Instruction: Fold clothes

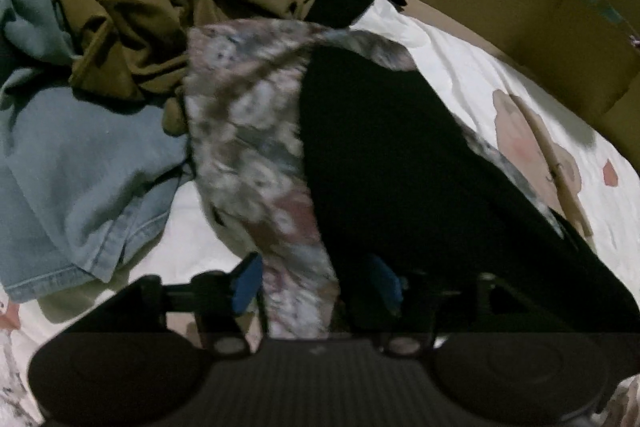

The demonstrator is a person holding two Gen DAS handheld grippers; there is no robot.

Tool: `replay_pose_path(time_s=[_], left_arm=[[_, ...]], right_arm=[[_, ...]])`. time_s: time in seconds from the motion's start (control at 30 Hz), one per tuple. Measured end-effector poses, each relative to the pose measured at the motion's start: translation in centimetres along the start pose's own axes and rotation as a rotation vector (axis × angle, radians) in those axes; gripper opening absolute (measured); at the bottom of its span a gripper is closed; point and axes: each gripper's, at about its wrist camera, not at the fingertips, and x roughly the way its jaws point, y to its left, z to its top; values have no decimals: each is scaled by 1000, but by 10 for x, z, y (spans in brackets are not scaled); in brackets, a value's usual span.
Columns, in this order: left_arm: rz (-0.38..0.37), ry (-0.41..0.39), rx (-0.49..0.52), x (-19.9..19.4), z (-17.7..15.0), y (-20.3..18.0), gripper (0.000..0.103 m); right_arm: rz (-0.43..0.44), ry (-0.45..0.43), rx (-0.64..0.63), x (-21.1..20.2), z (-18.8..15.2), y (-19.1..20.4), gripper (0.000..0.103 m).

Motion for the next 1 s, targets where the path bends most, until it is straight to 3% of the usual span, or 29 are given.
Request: replay_pose_path(time_s=[0.33, 0.63, 0.73, 0.8, 0.87, 0.9, 1.0], left_arm=[[-18, -14, -14, 4, -2, -21, 66], [-103, -20, 41, 15, 0, -46, 66], [-80, -36, 65, 18, 5, -50, 66], [-55, -54, 87, 22, 9, -50, 67], [-40, -69, 98, 26, 15, -48, 73], [-34, -76, 101, 28, 19, -47, 75], [-23, -89, 96, 34, 31, -42, 75]], right_arm=[[-126, -112, 85, -24, 29, -55, 5], [-282, -146, 159, -28, 29, -87, 5], [-317, -105, 175, -25, 26, -91, 9], [-324, -84, 184, -23, 24, -92, 17], [-316, -86, 186, -24, 21, -89, 48], [-309, -83, 172, -24, 21, -85, 54], [-317, -68, 125, -21, 22, -73, 54]])
